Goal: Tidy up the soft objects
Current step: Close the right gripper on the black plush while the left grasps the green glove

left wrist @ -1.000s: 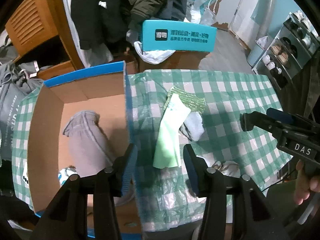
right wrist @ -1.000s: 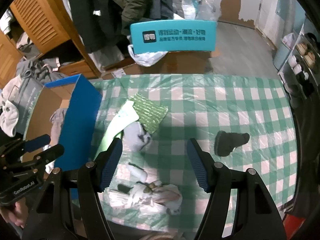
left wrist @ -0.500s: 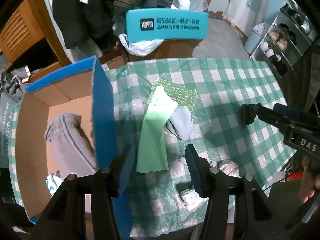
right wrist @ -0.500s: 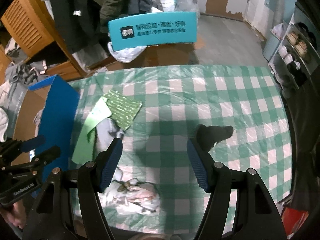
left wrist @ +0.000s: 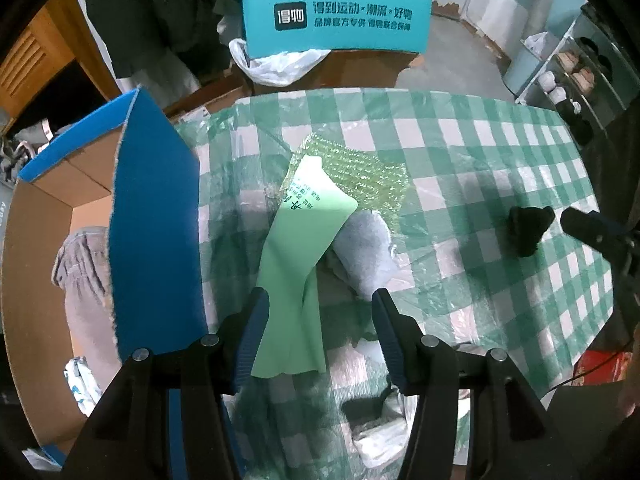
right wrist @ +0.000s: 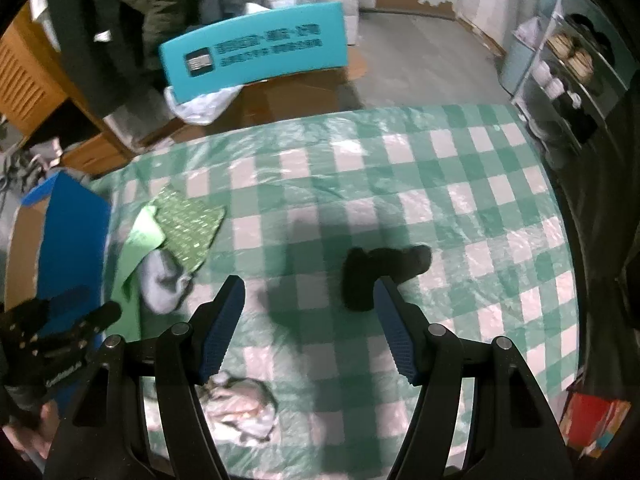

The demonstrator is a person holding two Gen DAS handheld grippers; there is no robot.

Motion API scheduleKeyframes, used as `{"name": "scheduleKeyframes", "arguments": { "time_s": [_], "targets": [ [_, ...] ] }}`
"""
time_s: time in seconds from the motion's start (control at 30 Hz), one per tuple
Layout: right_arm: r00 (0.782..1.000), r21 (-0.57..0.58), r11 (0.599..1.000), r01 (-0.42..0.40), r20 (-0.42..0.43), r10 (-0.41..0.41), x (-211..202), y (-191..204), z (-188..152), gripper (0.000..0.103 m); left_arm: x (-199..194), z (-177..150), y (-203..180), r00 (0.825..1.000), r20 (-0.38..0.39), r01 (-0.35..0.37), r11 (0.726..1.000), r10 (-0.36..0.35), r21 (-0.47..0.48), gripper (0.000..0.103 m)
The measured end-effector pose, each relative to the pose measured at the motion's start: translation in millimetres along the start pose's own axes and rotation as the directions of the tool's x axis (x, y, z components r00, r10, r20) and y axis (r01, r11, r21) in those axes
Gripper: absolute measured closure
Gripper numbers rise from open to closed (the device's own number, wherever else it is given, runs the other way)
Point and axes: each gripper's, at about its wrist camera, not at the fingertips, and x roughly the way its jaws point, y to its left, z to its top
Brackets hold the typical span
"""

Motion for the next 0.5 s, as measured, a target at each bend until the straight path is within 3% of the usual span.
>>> {"name": "scheduleKeyframes", "arguments": {
  "time_s": [0.3,0.5],
  "targets": [
    [0.996,0.118,0.991,0.066,-0.062,-0.059,36.0,-36.8,15.3,0.037,13.9,11.5,-2.5,1.0,-0.003,-0.003,1.0,0.003,0.005,0.046],
    [0.988,0.126,0.986,0.106,-0.122,-0.091,59.9,-41.3,13.4,0.037,25.5,12.4,5.2,1.0,-0.026,-0.006,1.0,0.006,-0.006,0.046]
  ]
}}
